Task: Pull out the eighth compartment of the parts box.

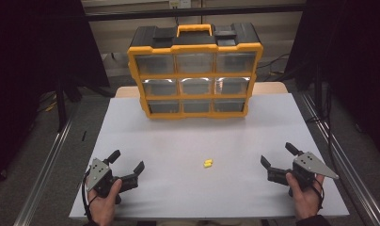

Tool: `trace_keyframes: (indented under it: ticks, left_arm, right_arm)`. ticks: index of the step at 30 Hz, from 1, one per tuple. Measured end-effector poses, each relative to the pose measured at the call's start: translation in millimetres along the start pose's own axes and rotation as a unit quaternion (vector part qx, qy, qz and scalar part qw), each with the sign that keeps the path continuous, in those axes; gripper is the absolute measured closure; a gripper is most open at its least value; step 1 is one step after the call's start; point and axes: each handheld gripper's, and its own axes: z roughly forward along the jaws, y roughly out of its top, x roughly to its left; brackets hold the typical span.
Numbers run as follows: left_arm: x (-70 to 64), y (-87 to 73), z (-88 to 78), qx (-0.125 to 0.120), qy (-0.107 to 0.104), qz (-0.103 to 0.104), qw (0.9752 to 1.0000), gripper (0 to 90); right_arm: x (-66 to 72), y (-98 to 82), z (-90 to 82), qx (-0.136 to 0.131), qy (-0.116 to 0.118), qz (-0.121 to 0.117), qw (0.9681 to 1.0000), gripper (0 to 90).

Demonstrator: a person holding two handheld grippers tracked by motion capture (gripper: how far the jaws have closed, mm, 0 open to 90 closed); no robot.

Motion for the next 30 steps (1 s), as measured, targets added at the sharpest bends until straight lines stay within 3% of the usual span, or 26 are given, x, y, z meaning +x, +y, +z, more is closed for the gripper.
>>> trace_keyframes:
  ticks: [11, 17, 24, 26, 30]
  left_arm:
    - [-2.1, 0.4, 1.7, 0.005, -0.004, 0.0, 1.0, 2.3]
    - [-2.3, 0.2, 2.6, 0.009, 0.009, 0.006, 0.9999, 2.3]
    - [-1.5, -0.5, 1.5, 0.013, 0.011, -0.002, 0.9998, 2.3]
    - [-2.0, -0.6, 1.6, 0.013, 0.01, -0.001, 0.9999, 2.3]
    - [-5.3, 0.3, -0.5, 0.005, -0.004, 0.006, 1.0, 2.3]
  right_arm:
    - [-0.8, -3.9, 3.3, 0.007, 0.006, 0.014, 0.9999, 0.0]
    - [5.4, -2.9, 5.7, 0.001, 0.013, 0.014, 0.9998, 0.0]
    - [18.2, -0.6, 15.7, 0.007, 0.023, -0.001, 0.9997, 0.0]
    - [25.5, 1.4, 18.5, 0.009, 0.033, -0.022, 0.9992, 0.0]
    - [35.9, 5.8, 25.4, 0.008, 0.044, -0.034, 0.9984, 0.0]
